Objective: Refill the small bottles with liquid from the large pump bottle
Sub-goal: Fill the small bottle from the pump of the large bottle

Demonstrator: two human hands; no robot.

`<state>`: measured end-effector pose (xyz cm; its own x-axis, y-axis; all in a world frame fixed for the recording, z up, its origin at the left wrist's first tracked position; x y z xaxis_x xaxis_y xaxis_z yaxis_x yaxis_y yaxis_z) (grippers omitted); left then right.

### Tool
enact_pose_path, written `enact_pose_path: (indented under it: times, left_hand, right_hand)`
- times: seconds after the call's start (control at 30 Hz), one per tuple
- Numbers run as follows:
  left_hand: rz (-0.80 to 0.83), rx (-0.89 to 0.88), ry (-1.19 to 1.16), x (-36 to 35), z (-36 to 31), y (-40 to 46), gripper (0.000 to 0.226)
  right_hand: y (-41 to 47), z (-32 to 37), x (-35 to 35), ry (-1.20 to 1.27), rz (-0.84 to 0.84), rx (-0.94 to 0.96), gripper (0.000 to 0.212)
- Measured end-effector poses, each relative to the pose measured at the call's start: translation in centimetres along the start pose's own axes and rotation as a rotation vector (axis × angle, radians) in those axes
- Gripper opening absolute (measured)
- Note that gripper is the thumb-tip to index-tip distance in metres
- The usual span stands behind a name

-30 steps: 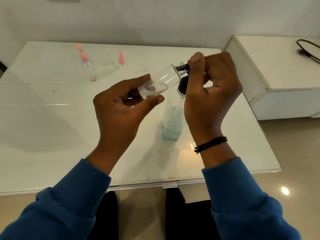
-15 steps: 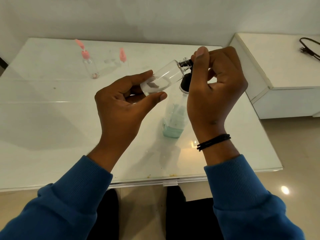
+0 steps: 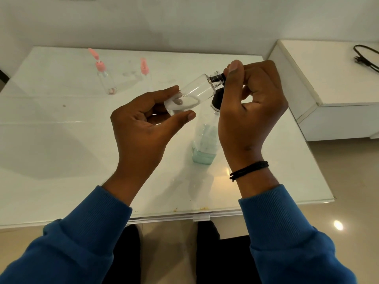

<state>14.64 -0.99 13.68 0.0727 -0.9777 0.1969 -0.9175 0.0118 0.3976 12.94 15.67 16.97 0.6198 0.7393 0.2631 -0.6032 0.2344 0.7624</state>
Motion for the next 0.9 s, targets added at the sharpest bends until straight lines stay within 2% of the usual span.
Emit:
enact_pose_path:
  times: [0.9]
  left_hand:
    - [0.004, 0.012, 0.025, 0.1, -0.2, -0.2, 0.046]
  right_hand:
    - [-0.7, 0.0, -0.4, 0.046, 0.001, -0.013, 0.027]
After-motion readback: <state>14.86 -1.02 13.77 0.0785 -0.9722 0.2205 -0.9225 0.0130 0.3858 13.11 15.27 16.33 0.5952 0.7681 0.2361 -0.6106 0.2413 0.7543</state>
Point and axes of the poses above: each hand's wrist, its own y-axis towards the middle knuckle, its own x-axis out of the back of the hand, z = x × y, the point moved 3 cm from there along y, towards the middle knuckle, and after that the axes turned 13 degrees about z, right-handed, at the moved point
